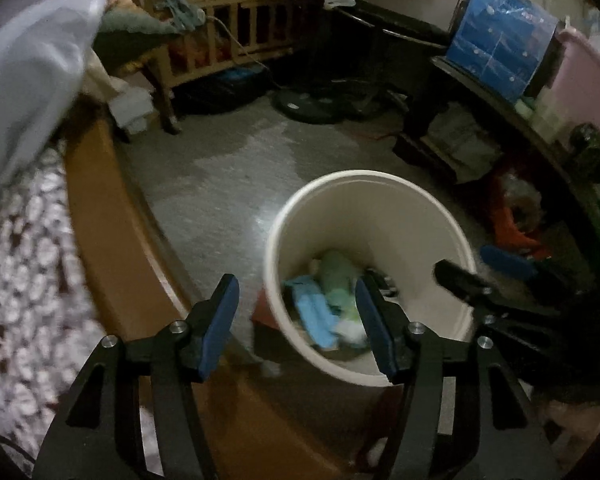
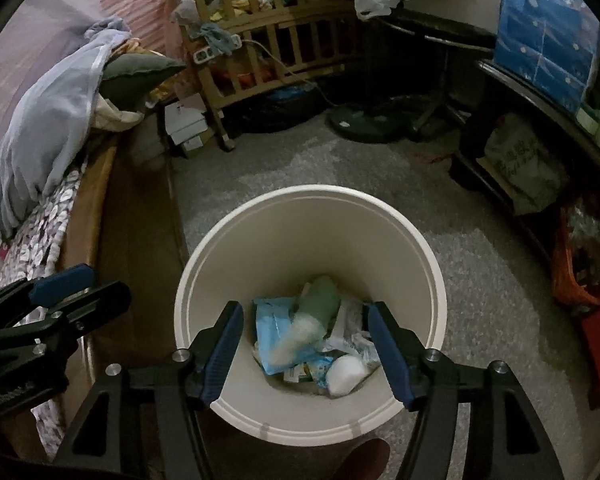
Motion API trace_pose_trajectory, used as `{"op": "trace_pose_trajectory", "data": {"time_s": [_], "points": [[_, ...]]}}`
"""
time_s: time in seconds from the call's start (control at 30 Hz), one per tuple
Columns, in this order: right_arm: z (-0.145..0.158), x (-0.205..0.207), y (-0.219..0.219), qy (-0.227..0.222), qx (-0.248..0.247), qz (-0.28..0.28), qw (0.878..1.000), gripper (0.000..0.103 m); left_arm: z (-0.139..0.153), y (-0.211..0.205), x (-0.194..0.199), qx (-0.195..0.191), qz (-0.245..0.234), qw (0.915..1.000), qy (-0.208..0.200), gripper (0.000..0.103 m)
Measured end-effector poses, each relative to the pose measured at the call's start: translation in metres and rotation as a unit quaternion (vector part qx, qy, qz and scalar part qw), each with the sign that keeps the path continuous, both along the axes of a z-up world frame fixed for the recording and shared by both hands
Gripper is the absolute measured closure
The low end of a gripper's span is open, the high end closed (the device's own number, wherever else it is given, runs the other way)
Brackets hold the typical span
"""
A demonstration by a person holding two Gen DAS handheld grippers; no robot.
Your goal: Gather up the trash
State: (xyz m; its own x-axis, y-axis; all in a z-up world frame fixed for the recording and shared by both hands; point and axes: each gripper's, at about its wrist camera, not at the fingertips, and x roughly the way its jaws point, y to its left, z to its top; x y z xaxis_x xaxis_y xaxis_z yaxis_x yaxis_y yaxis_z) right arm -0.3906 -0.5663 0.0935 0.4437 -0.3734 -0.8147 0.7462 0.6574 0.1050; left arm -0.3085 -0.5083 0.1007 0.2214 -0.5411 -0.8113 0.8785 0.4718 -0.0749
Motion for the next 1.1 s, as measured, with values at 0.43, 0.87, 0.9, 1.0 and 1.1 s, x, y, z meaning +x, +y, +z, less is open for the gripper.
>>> {"op": "trace_pose_trajectory", "data": {"time_s": [0.43, 0.87, 0.9, 1.0, 1.1], "points": [[0.061, -0.006, 0.049, -0.042, -0.118, 0.006, 0.992, 0.033, 0.045, 0.062, -0.005, -0.063, 0.042, 0.9956, -0.055, 0.044], [0.097, -0.017, 0.087, -0.072, -0.16, 0.012, 0.984, 0.031, 0.08, 0.103, -0.017, -0.114, 0.057, 0.9859, -0.109, 0.044], [0.098, -0.018, 0.089, -0.073, -0.161, 0.012, 0.984, 0.03, 0.081, 0.106, -0.018, -0.116, 0.058, 0.9853, -0.111, 0.044], [0.101, -0.019, 0.092, -0.075, -0.163, 0.012, 0.984, 0.03, 0.081, 0.112, -0.017, -0.12, 0.06, 0.985, -0.108, 0.044], [0.101, -0.02, 0.093, -0.075, -0.165, 0.014, 0.983, 0.03, 0.081, 0.115, -0.016, -0.118, 0.065, 0.9847, -0.111, 0.044]]}}
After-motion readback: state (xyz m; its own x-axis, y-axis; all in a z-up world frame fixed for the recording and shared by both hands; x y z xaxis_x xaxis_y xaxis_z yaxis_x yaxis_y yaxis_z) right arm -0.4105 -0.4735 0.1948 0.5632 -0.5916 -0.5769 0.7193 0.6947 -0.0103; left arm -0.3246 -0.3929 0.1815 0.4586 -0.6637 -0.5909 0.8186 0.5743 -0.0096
